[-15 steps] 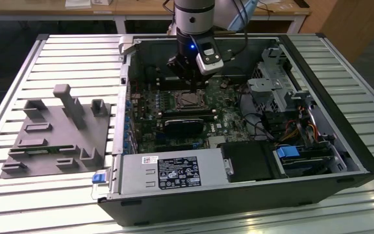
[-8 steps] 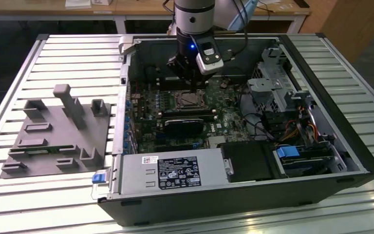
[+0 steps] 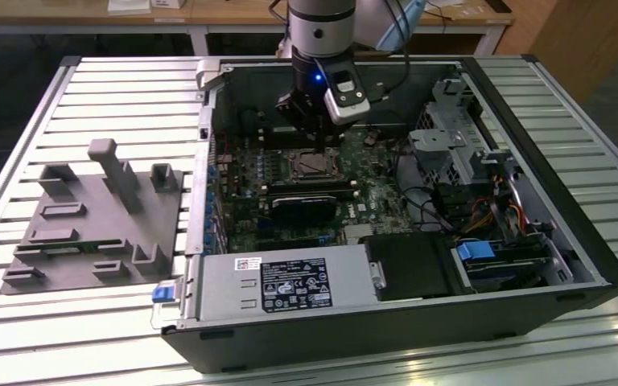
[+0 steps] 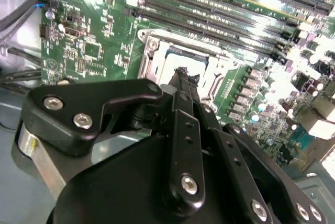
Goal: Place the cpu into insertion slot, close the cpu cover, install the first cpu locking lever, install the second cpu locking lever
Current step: 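Install the second cpu locking lever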
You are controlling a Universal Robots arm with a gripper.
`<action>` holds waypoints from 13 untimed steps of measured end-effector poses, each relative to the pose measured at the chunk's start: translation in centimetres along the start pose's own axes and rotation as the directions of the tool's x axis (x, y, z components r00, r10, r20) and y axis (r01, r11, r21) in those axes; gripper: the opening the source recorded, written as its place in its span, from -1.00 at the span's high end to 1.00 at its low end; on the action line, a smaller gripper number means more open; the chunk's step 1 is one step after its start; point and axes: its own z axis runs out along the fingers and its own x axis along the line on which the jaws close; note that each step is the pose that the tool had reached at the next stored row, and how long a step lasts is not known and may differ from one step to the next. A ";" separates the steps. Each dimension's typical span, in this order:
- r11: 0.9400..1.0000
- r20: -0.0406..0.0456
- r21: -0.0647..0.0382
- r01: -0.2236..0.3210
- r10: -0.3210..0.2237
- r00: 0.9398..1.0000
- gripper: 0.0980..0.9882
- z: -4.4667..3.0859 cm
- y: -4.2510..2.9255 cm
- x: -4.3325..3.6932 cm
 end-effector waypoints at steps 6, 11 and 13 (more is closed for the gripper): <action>1.000 0.000 0.000 0.000 0.000 1.000 0.99 0.02 -0.79 -0.20; 1.000 0.000 -0.001 0.000 0.000 1.000 0.99 0.03 -1.61 -0.39; 1.000 -0.001 -0.002 0.000 0.000 1.000 0.99 0.06 -1.88 -0.43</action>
